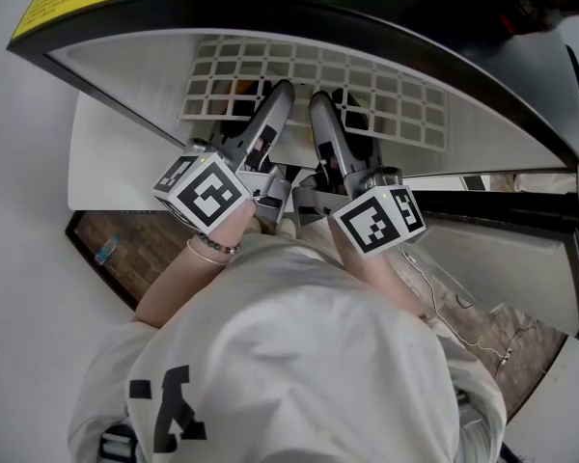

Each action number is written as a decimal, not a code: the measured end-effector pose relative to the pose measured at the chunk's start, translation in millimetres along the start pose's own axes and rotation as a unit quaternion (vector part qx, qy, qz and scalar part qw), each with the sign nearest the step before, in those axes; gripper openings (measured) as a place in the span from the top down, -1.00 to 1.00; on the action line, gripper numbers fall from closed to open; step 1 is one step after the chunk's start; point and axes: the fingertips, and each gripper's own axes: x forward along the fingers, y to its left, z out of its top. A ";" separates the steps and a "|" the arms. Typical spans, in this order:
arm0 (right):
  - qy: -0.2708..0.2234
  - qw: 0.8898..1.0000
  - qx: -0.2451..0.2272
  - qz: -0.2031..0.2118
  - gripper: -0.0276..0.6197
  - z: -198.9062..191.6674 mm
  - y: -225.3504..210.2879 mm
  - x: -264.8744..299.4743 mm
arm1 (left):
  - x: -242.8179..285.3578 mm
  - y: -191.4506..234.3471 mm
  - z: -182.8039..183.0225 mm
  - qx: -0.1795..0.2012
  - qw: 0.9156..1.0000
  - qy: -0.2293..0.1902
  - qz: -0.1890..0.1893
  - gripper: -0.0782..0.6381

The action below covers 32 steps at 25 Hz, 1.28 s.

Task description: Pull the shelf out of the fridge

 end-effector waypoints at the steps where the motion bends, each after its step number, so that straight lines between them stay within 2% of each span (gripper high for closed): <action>1: 0.001 1.000 0.002 0.000 0.27 -0.9 -1.9 1.2 | 1.1 1.9 -0.6 0.000 1.000 0.001 0.002 0.22; 6: -0.004 1.000 -0.004 -0.002 0.27 -1.5 -4.1 0.8 | 3.1 3.2 -2.3 -0.002 1.000 -0.002 -0.005 0.22; 13: 0.007 1.000 0.007 -0.002 0.27 -8.6 -8.5 1.4 | 0.8 9.9 -5.9 -0.004 1.000 0.001 0.010 0.22; 32: 0.009 1.000 0.011 -0.011 0.29 -14.2 -14.6 0.1 | 0.1 16.2 -12.1 -0.007 1.000 0.009 0.015 0.24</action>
